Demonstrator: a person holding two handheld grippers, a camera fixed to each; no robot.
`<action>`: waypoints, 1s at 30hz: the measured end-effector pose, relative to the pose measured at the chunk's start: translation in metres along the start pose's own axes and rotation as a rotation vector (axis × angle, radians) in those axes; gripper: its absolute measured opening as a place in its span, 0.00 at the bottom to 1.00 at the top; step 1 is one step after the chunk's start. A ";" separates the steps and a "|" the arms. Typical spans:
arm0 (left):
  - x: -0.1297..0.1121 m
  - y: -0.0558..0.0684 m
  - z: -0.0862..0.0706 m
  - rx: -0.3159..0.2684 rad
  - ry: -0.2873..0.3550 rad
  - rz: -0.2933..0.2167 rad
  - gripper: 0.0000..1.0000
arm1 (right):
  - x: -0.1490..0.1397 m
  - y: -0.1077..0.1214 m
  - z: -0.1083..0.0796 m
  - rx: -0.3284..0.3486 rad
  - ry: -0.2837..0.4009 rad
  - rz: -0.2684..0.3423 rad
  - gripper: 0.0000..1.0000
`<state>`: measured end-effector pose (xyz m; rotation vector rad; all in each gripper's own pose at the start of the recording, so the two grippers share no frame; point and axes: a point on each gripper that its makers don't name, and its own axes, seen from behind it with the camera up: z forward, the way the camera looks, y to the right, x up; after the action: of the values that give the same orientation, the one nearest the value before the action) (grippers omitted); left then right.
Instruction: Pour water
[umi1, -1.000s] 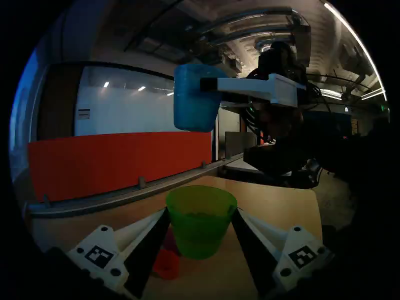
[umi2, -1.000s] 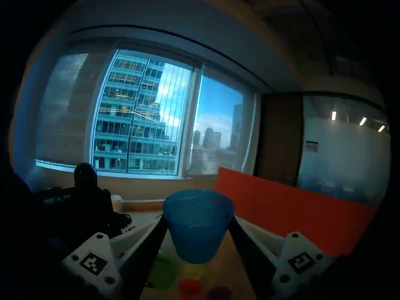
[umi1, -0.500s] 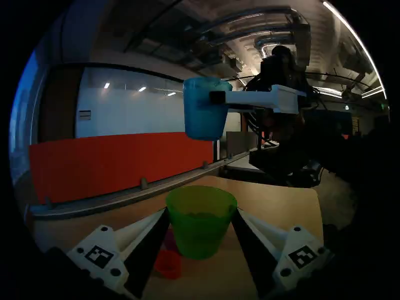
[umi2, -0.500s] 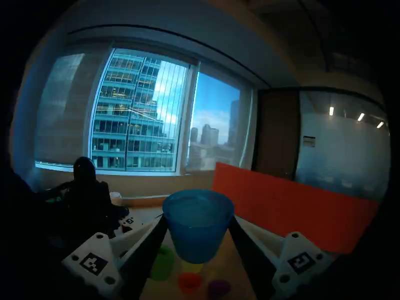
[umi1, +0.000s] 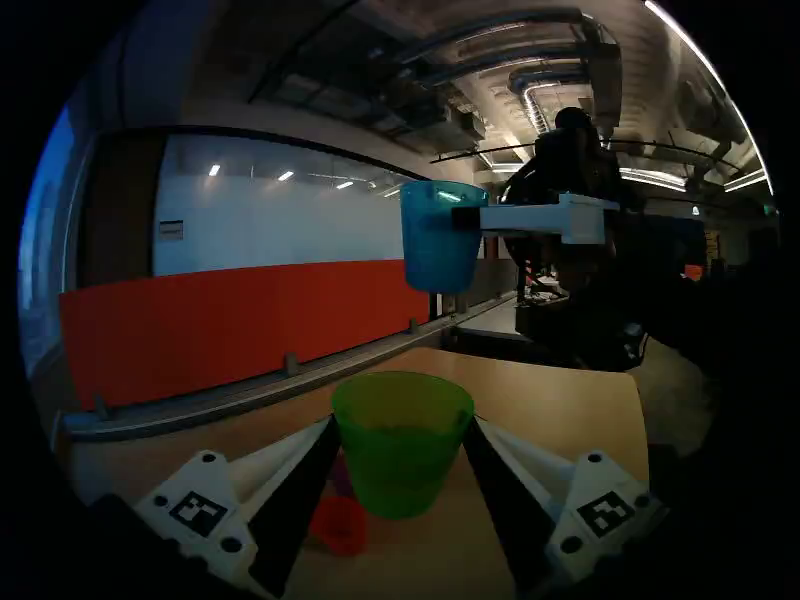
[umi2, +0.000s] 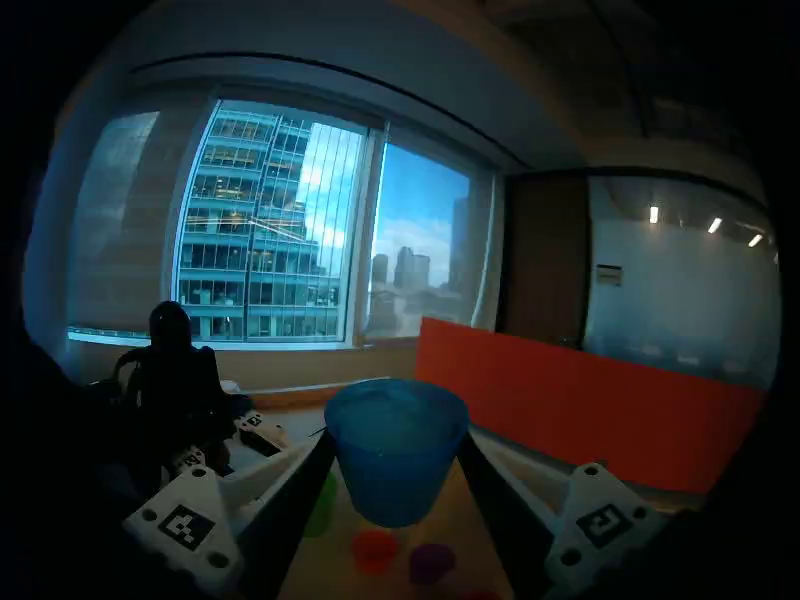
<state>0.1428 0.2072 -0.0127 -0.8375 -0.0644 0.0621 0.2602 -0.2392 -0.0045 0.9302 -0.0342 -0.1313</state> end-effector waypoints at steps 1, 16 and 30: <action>0.000 0.000 0.000 0.000 0.000 -0.001 0.85 | -0.001 0.000 -0.001 -0.002 0.000 0.003 0.89; -0.010 0.001 0.000 -0.005 -0.031 0.001 0.85 | -0.033 0.010 -0.019 -0.022 -0.014 0.045 0.90; -0.028 0.001 0.002 -0.011 -0.072 -0.006 0.85 | -0.070 0.017 -0.028 -0.033 -0.053 0.053 0.90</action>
<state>0.1150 0.2067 -0.0131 -0.8464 -0.1355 0.0861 0.1945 -0.1974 -0.0058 0.8924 -0.1049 -0.1074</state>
